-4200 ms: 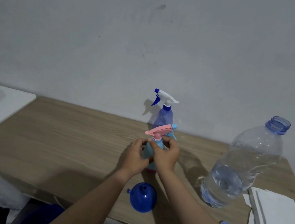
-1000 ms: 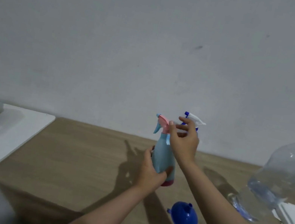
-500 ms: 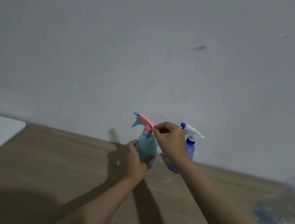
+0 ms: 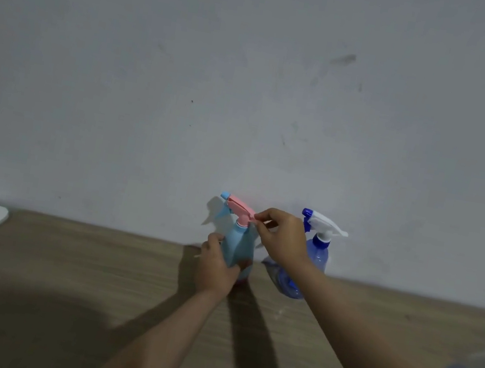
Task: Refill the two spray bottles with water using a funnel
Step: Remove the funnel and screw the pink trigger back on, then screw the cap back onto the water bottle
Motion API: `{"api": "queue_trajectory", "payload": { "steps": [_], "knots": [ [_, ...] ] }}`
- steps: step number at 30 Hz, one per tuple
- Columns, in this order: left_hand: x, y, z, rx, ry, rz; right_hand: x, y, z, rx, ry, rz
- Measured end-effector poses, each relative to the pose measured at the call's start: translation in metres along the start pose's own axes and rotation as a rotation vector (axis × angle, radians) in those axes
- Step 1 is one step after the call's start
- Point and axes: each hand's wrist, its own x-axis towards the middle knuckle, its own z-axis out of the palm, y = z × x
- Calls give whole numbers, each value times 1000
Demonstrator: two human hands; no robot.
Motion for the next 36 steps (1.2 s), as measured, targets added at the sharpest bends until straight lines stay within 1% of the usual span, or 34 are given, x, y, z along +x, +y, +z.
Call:
{"api": "queue_trajectory", "payload": {
  "steps": [6,11,14,17,19,24,27,30,34,36],
  "knots": [
    [-7,8,4,74,-3,-30,-9,1,-2,-97,-2,-26],
    [-13,17,6,105,-12,-31,-26,0,-6,-231,-71,-68],
    [-19,20,2,174,-30,-2,-40,3,-14,-270,-104,-85],
    [-33,24,-1,210,-15,25,-55,5,-22,-254,-99,-96],
    [-49,31,-3,222,-33,46,-66,5,-31,-230,-92,-80],
    [-98,49,-6,119,-101,91,-113,9,-62,-127,-9,-75],
    [-130,60,-3,62,-126,173,-160,25,-86,-88,15,-40],
    [-171,78,5,7,-185,248,-212,53,-113,-127,-8,2],
    [-226,112,35,-61,-332,342,-278,103,-157,-205,-66,136],
    [-248,133,54,-79,-371,365,-300,133,-179,-237,-57,232]
  ]
}}
